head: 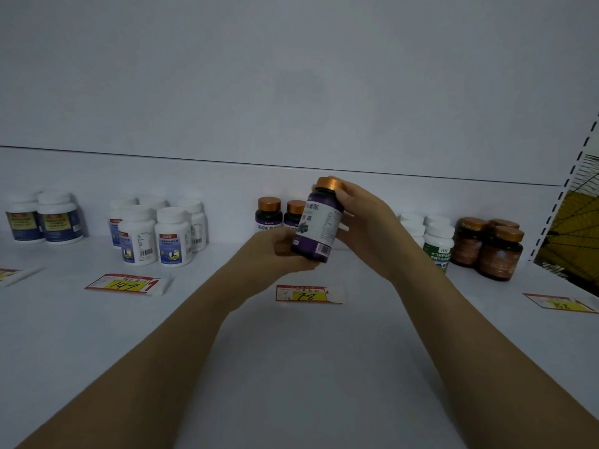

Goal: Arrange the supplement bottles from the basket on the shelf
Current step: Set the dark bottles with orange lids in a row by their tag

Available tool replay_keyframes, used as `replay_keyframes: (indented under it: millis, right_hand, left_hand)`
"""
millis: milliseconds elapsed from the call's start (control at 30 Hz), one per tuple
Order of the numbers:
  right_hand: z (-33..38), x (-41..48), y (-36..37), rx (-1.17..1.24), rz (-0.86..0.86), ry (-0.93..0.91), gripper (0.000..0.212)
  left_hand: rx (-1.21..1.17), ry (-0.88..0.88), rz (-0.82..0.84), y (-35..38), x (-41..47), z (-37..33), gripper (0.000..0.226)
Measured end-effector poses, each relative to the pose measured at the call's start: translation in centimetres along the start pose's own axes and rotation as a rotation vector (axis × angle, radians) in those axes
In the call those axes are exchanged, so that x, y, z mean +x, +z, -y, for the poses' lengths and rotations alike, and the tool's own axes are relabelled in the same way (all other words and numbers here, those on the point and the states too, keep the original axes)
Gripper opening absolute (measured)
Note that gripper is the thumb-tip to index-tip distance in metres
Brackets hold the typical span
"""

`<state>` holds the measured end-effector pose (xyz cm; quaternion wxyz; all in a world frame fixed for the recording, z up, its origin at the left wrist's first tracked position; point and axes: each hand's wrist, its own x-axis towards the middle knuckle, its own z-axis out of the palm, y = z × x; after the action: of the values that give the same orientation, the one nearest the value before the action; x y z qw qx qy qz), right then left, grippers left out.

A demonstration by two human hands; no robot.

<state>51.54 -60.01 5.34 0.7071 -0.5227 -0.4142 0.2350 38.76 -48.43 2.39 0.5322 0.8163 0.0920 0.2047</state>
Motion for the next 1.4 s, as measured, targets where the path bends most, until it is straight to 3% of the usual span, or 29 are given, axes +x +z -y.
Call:
replay_keyframes:
  millis: [133,233,400,667,767,900,1033,1167,1400]
  right_hand:
    - [-0.4,0.1,0.7,-0.167,-0.009,0.049,0.037]
    - [-0.5,0.1,0.4,-0.131,-0.058,0.043,0.035]
    - [-0.5,0.3,-0.1,-0.088,-0.081,0.039,0.038]
    - [-0.6,0.2,-0.1,-0.186,-0.035,0.082,0.034]
    - [-0.5,0.2,0.1,-0.246,-0.014,0.082,0.043]
    - [0.5,-0.2,1.2,-0.367,0.066,-0.072,0.061]
    - [0.8,-1.2,2.8,-0.522,0.137,-0.320,0.064]
    - [0.0,-1.9,3.9,-0.688,0.135,-0.541,0.055]
    - [0.1,-2.3,4.4,-0.725,0.100,-0.619,0.053]
  left_hand:
    - [0.057,0.026,-0.071,0.3,0.1,0.2,0.048]
    - [0.067,0.011,-0.100,0.2,0.2,0.1,0.046]
    - [0.028,-0.022,0.000,0.2,0.1,-0.3,0.048]
    - [0.056,-0.061,0.028,0.2,0.0,-0.1,0.043]
    - [0.077,-0.039,-0.005,0.2,0.2,0.4,0.045]
    - [0.091,0.060,-0.146,-0.4,0.7,0.9,0.049]
    - [0.033,0.309,-0.306,-1.5,1.3,1.1,0.058]
    - [0.230,0.564,-0.482,-2.4,1.7,1.8,0.049]
    - [0.223,0.553,-0.453,-2.7,1.7,1.8,0.052]
